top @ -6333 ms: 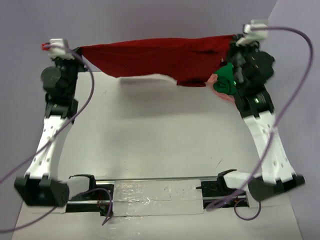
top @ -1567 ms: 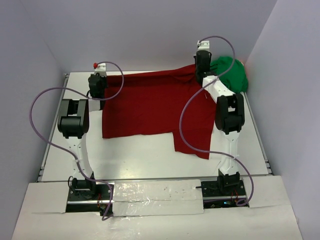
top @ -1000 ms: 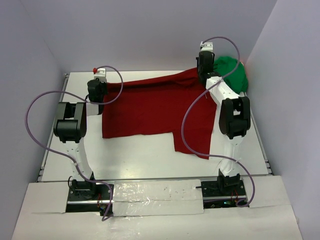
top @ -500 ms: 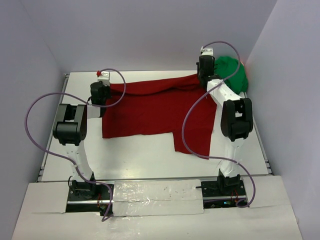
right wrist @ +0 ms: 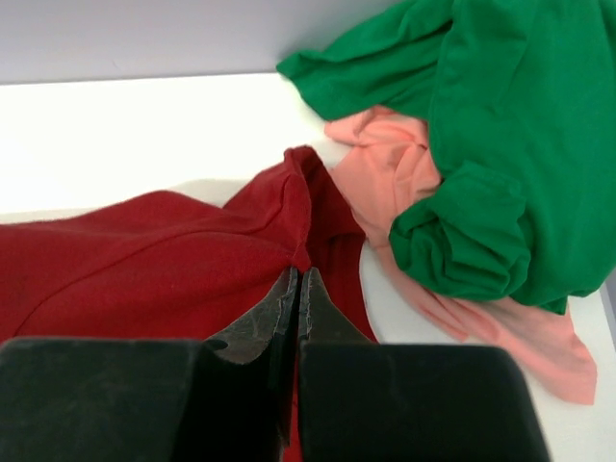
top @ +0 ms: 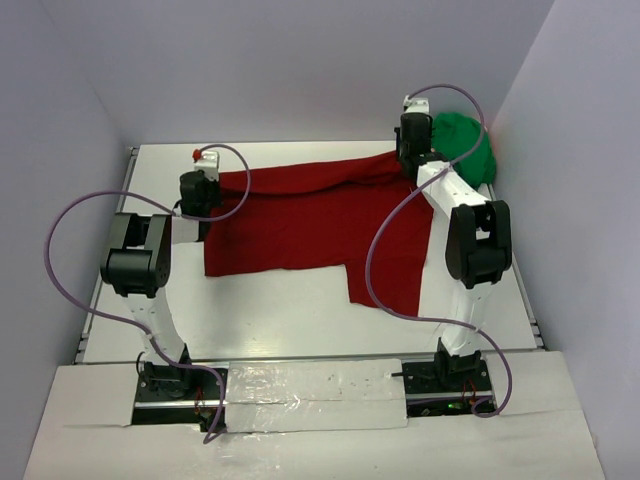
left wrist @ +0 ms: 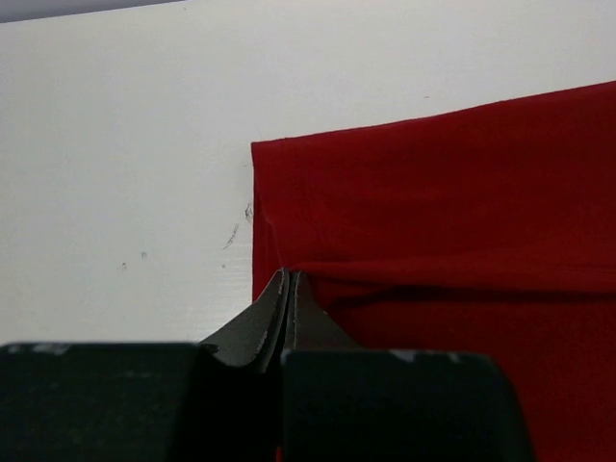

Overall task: Fold and stack the t-shirts
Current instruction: Fold the tshirt

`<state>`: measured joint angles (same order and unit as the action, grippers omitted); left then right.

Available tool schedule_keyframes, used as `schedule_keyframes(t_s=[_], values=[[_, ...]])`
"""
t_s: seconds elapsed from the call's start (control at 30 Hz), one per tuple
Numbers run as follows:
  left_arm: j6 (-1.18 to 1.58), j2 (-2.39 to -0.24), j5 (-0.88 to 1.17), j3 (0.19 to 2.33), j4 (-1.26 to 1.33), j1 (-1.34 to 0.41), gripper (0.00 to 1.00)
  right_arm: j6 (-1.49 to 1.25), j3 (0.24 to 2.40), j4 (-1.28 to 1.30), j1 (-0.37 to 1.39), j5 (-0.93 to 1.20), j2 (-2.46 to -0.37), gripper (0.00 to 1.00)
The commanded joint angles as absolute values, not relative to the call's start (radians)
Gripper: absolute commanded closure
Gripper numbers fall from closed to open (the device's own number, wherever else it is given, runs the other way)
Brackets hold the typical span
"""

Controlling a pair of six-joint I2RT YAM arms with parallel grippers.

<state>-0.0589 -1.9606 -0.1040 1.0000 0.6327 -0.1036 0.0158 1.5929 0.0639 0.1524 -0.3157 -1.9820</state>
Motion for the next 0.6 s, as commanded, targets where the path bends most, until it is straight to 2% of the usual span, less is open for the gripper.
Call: schedule_keyframes(t_s=[0.0,0.3,0.33,0.37,0.5,0.57], values=[[-0.049,-1.917,-0.113,1.008,0.643,-0.091,1.0,0.005,1.582,0.061,0.14,-0.318,-1.905,1.0],[-0.034,-1.931,-0.101,1.052,0.583,-0.063,0.98,0.002,1.569,0.09,0.14,-0.301,-1.893,1.0],[-0.034,-1.931,-0.094,1.057,0.572,-0.06,0.88,0.002,1.565,0.094,0.141,-0.295,-1.887,1.0],[-0.034,-1.933,-0.08,1.063,0.557,-0.058,0.72,0.002,1.563,0.101,0.141,-0.287,-1.882,1.0],[-0.028,-1.924,-0.078,1.068,0.506,-0.057,0.3,0.008,1.539,0.121,0.141,-0.215,-1.855,1.0],[-0.031,-1.913,-0.077,1.049,0.511,-0.057,0.23,0.005,1.534,0.138,0.141,-0.167,-1.836,1.0]])
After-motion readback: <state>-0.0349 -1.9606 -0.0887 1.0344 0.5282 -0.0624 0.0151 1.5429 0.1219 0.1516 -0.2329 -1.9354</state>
